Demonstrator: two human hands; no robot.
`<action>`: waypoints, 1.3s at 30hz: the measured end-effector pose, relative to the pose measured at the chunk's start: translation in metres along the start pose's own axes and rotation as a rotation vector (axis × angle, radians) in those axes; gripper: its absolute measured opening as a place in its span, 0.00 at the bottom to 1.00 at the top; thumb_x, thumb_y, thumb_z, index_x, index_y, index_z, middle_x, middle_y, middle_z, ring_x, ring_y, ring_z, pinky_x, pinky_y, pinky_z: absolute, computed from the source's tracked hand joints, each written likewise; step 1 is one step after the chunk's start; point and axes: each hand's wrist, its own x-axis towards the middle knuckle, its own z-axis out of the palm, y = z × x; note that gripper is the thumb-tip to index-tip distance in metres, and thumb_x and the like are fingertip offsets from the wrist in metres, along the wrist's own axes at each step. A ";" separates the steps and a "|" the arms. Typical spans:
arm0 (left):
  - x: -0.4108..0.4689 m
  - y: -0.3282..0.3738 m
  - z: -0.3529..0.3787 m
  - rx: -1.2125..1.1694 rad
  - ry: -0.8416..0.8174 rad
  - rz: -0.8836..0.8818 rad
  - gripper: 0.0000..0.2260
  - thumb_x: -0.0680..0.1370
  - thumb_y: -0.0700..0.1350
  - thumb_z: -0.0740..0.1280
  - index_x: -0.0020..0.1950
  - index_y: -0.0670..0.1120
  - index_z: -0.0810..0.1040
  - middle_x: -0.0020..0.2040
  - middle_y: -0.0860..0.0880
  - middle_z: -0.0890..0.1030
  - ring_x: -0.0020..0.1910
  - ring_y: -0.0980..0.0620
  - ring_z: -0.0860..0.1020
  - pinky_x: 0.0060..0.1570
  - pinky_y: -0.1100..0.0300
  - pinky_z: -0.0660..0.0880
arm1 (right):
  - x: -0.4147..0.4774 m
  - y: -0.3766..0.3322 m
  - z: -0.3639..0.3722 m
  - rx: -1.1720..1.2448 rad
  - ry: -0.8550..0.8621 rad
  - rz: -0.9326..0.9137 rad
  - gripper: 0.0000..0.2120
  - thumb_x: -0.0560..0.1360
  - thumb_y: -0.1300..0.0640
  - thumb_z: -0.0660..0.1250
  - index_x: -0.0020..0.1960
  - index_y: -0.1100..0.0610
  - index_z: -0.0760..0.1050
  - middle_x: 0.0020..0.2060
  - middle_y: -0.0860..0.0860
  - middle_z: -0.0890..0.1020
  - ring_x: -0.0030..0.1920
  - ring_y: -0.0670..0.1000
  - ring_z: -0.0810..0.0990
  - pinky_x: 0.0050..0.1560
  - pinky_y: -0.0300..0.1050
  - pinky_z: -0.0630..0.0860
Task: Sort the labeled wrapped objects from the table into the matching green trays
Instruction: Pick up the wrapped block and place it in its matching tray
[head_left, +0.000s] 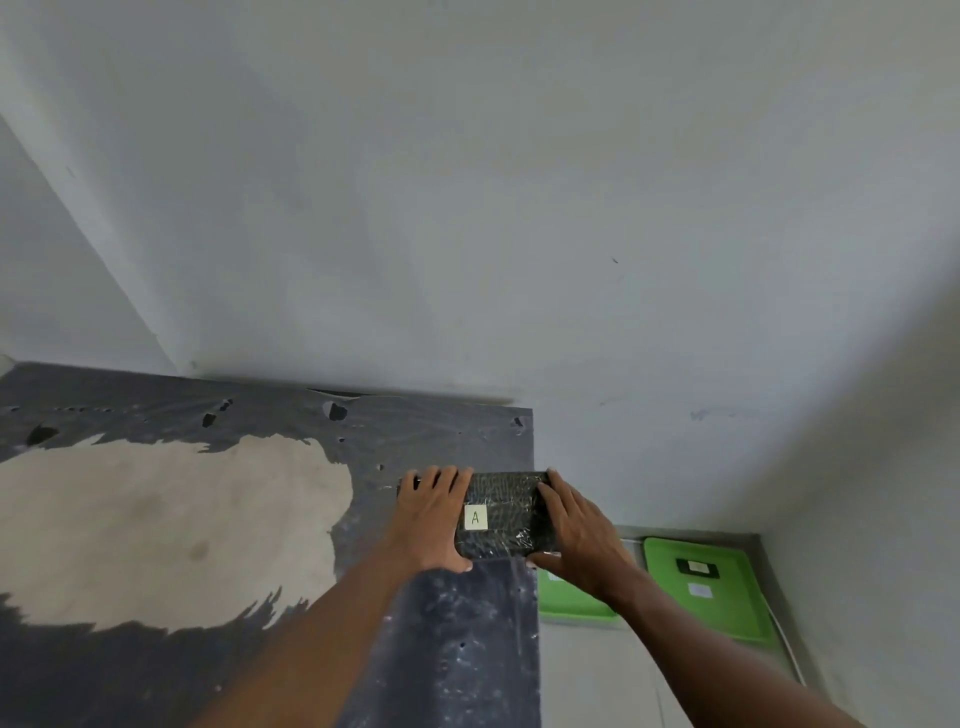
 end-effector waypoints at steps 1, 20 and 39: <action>0.000 0.014 -0.003 -0.007 -0.001 0.000 0.57 0.59 0.71 0.72 0.77 0.45 0.52 0.71 0.46 0.65 0.67 0.43 0.67 0.70 0.43 0.62 | -0.010 0.009 -0.004 -0.010 0.002 -0.003 0.49 0.70 0.35 0.68 0.77 0.62 0.52 0.78 0.61 0.53 0.78 0.58 0.56 0.77 0.52 0.60; -0.038 0.168 0.002 -0.015 0.111 0.179 0.53 0.57 0.71 0.70 0.73 0.41 0.64 0.65 0.46 0.73 0.61 0.44 0.73 0.65 0.45 0.70 | -0.172 0.067 -0.015 -0.056 -0.018 0.159 0.53 0.70 0.38 0.70 0.78 0.58 0.39 0.79 0.58 0.42 0.79 0.57 0.44 0.79 0.54 0.52; 0.046 0.327 0.006 0.040 -0.001 0.070 0.55 0.62 0.70 0.71 0.77 0.41 0.52 0.70 0.44 0.65 0.67 0.42 0.66 0.73 0.40 0.59 | -0.218 0.261 -0.029 0.073 -0.061 0.157 0.53 0.70 0.36 0.69 0.78 0.56 0.39 0.79 0.58 0.43 0.79 0.57 0.44 0.76 0.49 0.46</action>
